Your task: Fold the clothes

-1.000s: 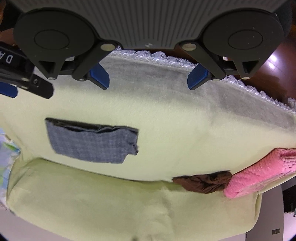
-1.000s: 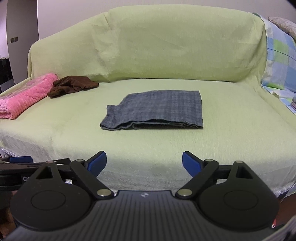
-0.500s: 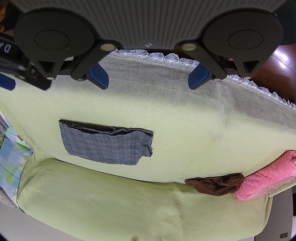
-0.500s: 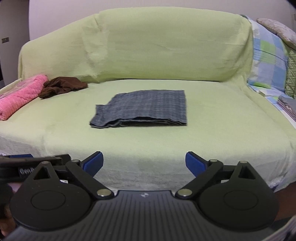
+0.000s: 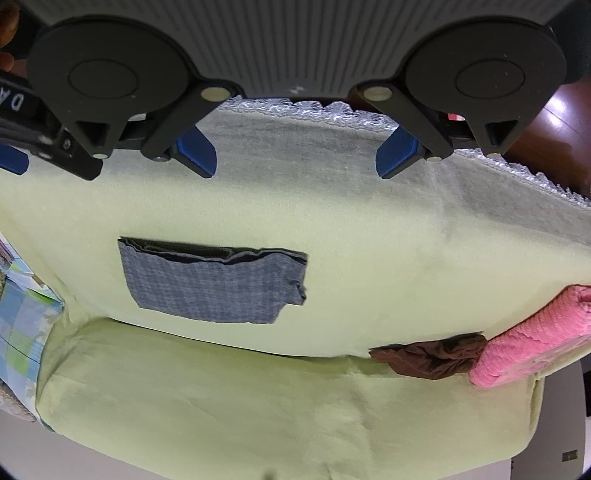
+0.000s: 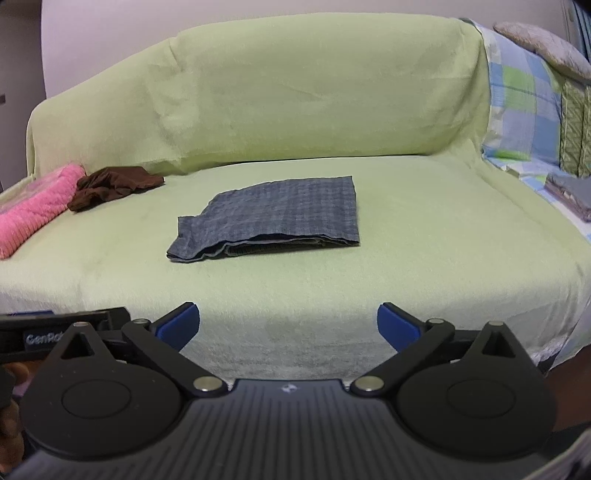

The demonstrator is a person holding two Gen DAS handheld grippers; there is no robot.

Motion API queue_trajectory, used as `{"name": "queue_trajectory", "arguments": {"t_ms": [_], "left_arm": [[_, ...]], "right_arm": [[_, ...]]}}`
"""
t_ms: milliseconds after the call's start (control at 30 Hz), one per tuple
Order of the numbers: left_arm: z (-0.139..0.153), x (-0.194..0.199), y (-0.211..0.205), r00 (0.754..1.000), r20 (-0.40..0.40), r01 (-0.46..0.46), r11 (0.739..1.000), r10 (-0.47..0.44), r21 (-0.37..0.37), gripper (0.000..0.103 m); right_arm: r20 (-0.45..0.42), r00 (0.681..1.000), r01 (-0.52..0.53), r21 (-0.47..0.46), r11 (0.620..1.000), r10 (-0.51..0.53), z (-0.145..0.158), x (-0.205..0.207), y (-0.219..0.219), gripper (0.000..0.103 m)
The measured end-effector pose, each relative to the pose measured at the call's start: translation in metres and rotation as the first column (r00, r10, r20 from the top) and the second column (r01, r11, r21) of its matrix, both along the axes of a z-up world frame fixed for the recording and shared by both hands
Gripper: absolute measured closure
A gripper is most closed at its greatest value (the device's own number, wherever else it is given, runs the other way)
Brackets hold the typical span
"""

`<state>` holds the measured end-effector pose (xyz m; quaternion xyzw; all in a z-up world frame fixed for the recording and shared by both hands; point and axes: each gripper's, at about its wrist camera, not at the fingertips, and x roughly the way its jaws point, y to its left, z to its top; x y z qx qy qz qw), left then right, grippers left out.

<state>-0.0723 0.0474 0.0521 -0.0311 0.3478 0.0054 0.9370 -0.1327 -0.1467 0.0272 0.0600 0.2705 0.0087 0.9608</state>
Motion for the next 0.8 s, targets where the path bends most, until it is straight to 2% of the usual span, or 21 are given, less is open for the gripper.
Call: {"name": "queue_trajectory", "arguments": {"t_ms": [200, 333, 533, 633, 800], "left_arm": [[0.005, -0.006, 0.004, 1.0, 0.006, 0.008, 1.0, -0.008, 0.008, 0.008], [0.003, -0.006, -0.002, 1.0, -0.008, 0.024, 0.999, -0.024, 0.04, 0.008], [-0.007, -0.002, -0.001, 0.999, -0.049, 0.018, 1.0, -0.019, -0.012, 0.008], [-0.008, -0.002, -0.003, 0.999, -0.046, 0.027, 1.0, -0.027, -0.012, 0.008], [-0.009, -0.002, -0.004, 0.999, -0.033, 0.031, 1.0, -0.031, 0.002, 0.008]], "right_arm": [[0.004, 1.0, -0.013, 0.028, 1.0, 0.013, 0.002, -0.001, 0.003, 0.001], [0.0, 1.0, -0.018, -0.004, 1.0, 0.018, 0.001, -0.003, 0.005, 0.001], [-0.008, 1.0, 0.008, -0.026, 1.0, -0.008, -0.005, -0.004, -0.002, 0.001], [-0.011, 0.999, 0.03, -0.029, 0.999, -0.031, -0.006, -0.003, -0.006, 0.001], [-0.041, 0.998, 0.044, 0.019, 0.999, -0.043, -0.009, 0.003, -0.012, 0.001]]}}
